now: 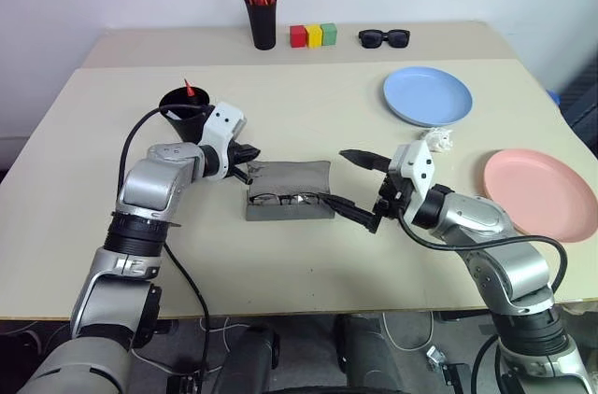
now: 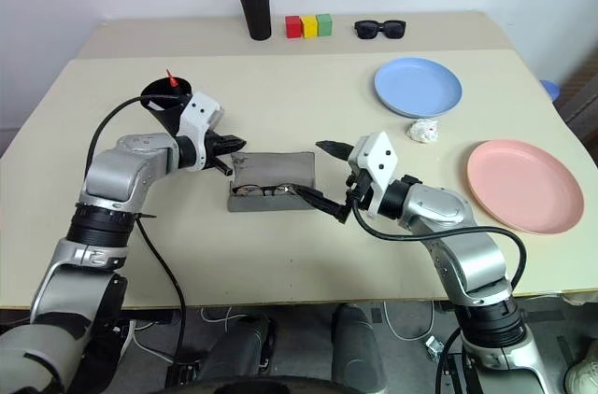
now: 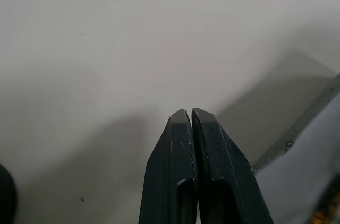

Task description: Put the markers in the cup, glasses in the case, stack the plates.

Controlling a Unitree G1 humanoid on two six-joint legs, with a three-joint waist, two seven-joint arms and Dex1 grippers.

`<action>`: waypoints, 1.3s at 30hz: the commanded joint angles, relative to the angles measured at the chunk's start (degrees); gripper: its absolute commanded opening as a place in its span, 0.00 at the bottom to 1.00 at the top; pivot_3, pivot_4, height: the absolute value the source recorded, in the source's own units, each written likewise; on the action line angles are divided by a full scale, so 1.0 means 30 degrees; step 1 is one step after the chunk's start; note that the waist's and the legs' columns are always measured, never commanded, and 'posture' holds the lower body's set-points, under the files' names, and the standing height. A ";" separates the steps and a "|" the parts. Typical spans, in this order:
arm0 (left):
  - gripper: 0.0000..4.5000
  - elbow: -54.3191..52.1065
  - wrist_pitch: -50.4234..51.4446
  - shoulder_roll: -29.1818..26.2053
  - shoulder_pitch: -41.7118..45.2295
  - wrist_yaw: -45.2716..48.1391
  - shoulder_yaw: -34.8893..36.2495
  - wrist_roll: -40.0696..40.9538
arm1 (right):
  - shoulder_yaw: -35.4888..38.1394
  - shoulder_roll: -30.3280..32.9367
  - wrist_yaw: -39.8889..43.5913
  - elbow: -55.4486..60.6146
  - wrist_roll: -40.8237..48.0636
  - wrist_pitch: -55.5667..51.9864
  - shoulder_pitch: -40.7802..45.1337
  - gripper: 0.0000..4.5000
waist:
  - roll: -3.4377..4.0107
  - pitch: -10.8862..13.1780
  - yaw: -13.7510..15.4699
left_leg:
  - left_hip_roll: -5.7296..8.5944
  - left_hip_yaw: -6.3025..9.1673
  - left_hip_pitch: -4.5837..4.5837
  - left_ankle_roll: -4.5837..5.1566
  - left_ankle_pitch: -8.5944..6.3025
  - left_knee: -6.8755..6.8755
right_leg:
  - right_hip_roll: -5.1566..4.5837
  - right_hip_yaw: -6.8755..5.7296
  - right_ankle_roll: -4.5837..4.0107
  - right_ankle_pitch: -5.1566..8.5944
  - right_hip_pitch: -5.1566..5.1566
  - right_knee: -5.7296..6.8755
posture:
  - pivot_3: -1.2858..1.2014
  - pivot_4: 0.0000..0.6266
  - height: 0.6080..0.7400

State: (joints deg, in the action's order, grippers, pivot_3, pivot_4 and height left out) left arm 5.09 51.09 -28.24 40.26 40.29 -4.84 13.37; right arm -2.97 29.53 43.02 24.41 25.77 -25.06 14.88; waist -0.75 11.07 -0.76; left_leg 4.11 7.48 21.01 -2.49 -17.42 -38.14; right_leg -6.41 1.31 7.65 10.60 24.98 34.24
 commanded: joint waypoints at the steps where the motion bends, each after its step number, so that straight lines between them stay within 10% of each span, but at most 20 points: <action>1: 0.01 -0.1857 0.0683 -0.0630 -0.0498 0.0674 -0.0107 0.0605 | 0.0176 -0.0082 -0.0004 0.0119 -0.0044 0.0467 0.0331 1.00 | 0.0000 0.0000 -0.0003 | 0.0000 0.0000 0.0000 0.0000 0.0000 0.0000 | 0.0000 -0.0001 0.0000 0.0000 0.0001 0.0000 | 0.52 0.24 1.00; 21: 0.01 -0.5671 -0.0229 -0.0988 -0.2571 0.1494 0.2044 0.3622 | 0.1525 0.0185 -0.0843 -0.1576 -0.0216 -0.0156 0.1065 1.00 | 0.0001 0.0000 0.0085 | -0.0001 0.0001 -0.0002 -0.0001 0.0000 -0.0001 | -0.0003 0.0002 -0.0004 0.0002 -0.0007 -0.0002 | 0.52 0.24 1.00; 24: 0.19 -0.5343 -0.0898 -0.0108 -0.1808 0.1705 0.3455 0.5012 | 0.3050 0.0391 -0.1814 -0.2605 -0.0040 -0.0742 0.1675 1.00 | -0.0002 -0.0001 0.0086 | 0.0003 0.0006 0.0006 -0.0003 0.0002 -0.0021 | -0.0006 -0.0001 -0.0005 0.0000 -0.0012 -0.0003 | 0.52 0.24 1.00; 31: 0.99 -0.4616 -0.3838 -0.0377 -0.1425 0.4357 0.3830 0.6264 | 0.6047 0.3538 -0.3191 -0.4470 -0.1802 -0.1306 0.1018 1.00 | 0.0002 -0.0002 0.0039 | 0.0002 -0.0021 0.0005 0.0003 -0.0002 -0.0005 | -0.0008 0.0002 -0.0006 0.0000 -0.0005 -0.0014 | 0.52 0.24 1.00; 39: 0.99 -0.3597 -0.4958 -0.0895 -0.1448 0.6748 0.3112 0.6821 | 0.7521 0.6084 -0.4128 -0.4150 -0.3594 -0.3527 -0.2748 1.00 | -0.0001 -0.0005 0.0043 | -0.0002 -0.0037 0.0008 0.0011 -0.0003 -0.0014 | -0.0009 0.0004 -0.0006 0.0001 -0.0016 -0.0012 | 0.52 0.24 1.00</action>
State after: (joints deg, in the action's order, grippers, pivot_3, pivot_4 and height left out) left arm -4.79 37.00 -30.47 35.14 58.87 4.64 32.09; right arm 18.31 46.69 30.69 9.39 15.64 -34.52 7.65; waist -0.75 11.06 -0.63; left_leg 4.10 7.37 21.02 -2.46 -17.43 -38.19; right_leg -6.43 1.32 7.63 10.60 24.92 34.21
